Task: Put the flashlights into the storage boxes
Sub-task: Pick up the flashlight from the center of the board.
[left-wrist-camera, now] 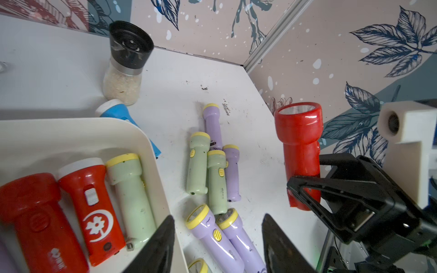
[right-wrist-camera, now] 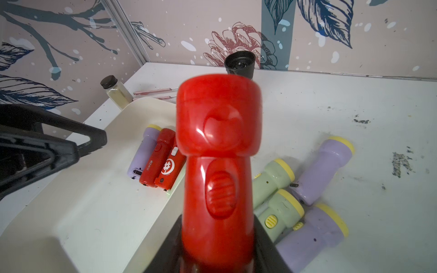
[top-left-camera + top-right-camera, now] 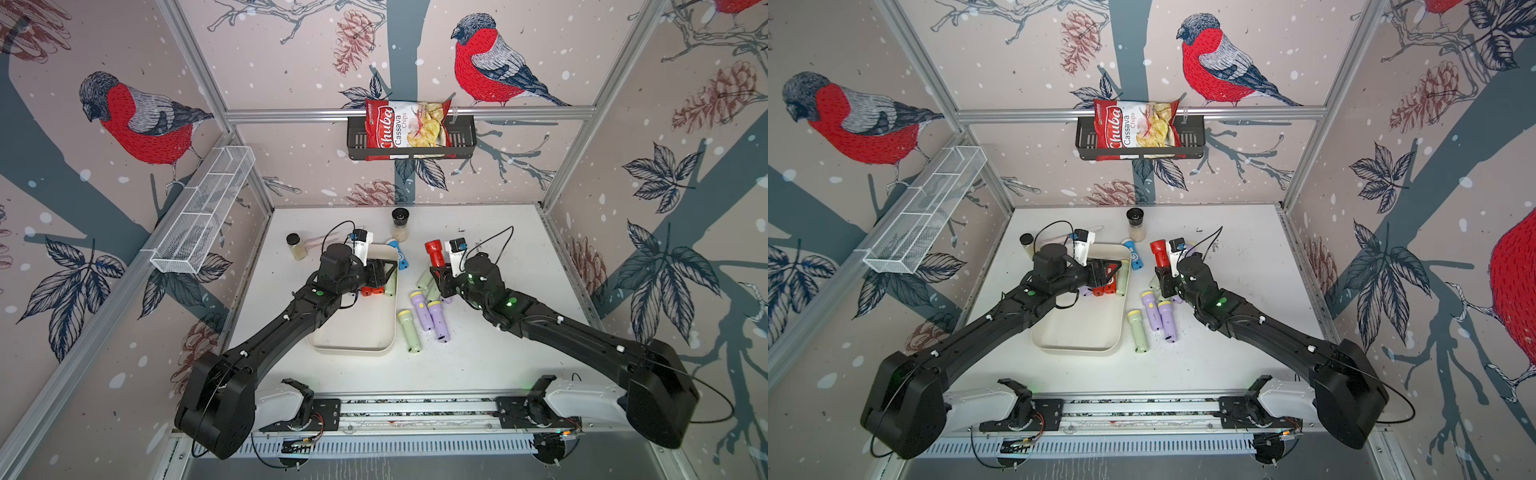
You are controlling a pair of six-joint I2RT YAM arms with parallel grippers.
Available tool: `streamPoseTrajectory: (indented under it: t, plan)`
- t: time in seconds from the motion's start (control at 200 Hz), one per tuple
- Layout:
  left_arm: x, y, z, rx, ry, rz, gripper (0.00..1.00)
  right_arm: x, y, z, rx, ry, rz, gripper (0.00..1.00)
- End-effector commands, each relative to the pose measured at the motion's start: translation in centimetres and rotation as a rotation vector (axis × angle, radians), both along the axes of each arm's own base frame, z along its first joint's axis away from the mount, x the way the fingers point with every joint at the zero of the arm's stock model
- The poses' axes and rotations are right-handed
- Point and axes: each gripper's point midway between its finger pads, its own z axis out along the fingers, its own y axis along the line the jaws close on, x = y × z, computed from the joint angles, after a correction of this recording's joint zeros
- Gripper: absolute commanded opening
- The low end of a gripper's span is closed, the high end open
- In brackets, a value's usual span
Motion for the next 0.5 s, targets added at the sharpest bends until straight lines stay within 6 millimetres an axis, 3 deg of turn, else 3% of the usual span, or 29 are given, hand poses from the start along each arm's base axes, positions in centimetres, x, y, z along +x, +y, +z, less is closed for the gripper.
streamPoseTrajectory:
  t: [0.0,0.23,0.495]
  plan:
    - [-0.1,-1.5,2.0,-0.057,-0.071,-0.043,0.58,-0.3,0.1,1.5,0.085,-0.028,0.006,0.29]
    - [-0.6,-3.7,2.7,-0.090,-0.087,-0.097,0.59,-2.0,0.9,1.9,0.196,-0.033,0.083,0.27]
    - [-0.8,-5.7,3.1,-0.126,-0.082,-0.144,0.63,-2.3,1.8,1.1,0.253,-0.009,0.108,0.27]
